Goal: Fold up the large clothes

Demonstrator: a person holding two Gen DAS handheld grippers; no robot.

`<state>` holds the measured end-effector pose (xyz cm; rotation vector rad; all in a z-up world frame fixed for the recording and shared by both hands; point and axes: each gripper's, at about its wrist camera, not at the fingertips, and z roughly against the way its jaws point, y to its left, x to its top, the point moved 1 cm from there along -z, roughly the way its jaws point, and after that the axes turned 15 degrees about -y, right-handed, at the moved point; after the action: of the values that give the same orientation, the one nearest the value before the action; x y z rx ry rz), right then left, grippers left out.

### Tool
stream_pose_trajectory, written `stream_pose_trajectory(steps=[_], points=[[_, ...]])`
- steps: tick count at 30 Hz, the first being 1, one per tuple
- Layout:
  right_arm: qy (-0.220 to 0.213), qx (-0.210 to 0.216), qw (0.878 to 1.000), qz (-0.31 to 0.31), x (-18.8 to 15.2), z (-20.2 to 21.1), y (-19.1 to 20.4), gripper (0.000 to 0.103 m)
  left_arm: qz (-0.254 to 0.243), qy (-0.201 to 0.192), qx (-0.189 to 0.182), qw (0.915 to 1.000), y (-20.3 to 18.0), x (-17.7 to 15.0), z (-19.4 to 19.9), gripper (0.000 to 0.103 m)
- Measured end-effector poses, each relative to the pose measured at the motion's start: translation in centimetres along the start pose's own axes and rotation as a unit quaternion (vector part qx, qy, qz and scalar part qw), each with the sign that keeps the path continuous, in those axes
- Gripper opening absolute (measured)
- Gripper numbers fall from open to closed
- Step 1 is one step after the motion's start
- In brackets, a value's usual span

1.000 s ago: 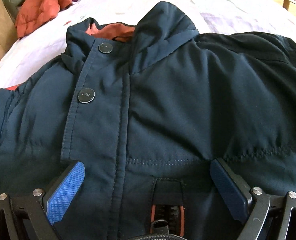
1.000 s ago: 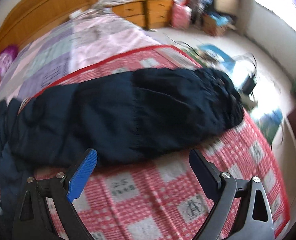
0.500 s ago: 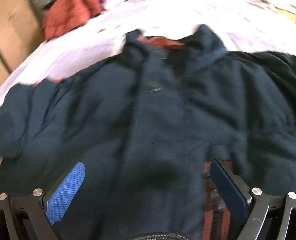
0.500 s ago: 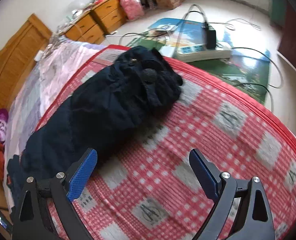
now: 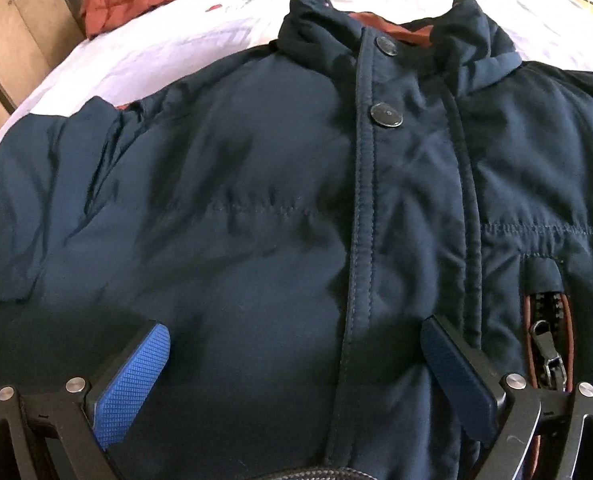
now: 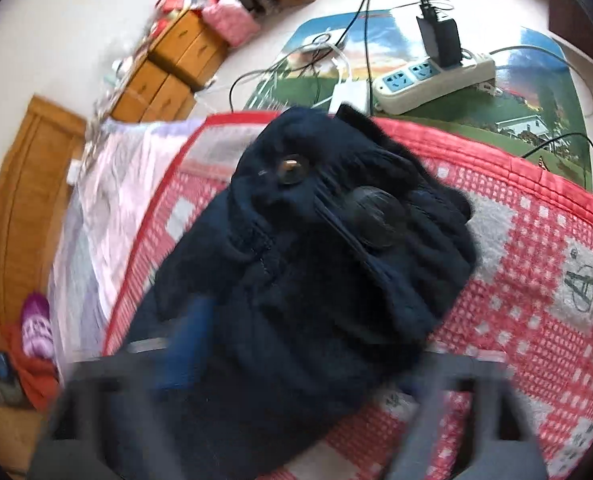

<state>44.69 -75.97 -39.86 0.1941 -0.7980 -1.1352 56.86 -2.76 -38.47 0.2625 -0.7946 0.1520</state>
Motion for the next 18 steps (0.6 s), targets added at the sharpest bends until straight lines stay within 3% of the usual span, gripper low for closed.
stream_pose_trajectory(steps=[1, 3, 10, 13, 16, 18], points=[[-0.012, 0.005, 1.0, -0.01, 0.3, 0.5, 0.1, 0.029, -0.001, -0.002, 0.001, 1.0, 0.0, -0.1, 0.0, 0.103], [-0.028, 0.014, 0.999, 0.008, 0.7, 1.4, 0.8, 0.022, -0.002, -0.003, 0.0, 1.0, 0.0, -0.1, -0.2, 0.103], [-0.094, -0.028, 0.99, 0.098, 2.4, 5.3, 5.0, 0.017, -0.013, -0.008, -0.002, 0.9999, -0.2, -0.2, 0.1, 0.103], [-0.13, -0.038, 0.979, 0.152, 2.6, 7.4, 8.2, 0.017, -0.016, -0.01, -0.002, 0.9998, -0.2, -0.3, 0.0, 0.103], [-0.174, -0.032, 0.957, 0.229, 2.5, 10.3, 12.8, 0.017, -0.015, -0.008, -0.003, 0.9999, -0.3, -0.4, 0.2, 0.103], [-0.203, -0.017, 0.936, 0.286, 1.8, 12.5, 16.7, 0.017, -0.016, -0.006, -0.007, 0.9998, -0.2, -0.3, 0.4, 0.103]])
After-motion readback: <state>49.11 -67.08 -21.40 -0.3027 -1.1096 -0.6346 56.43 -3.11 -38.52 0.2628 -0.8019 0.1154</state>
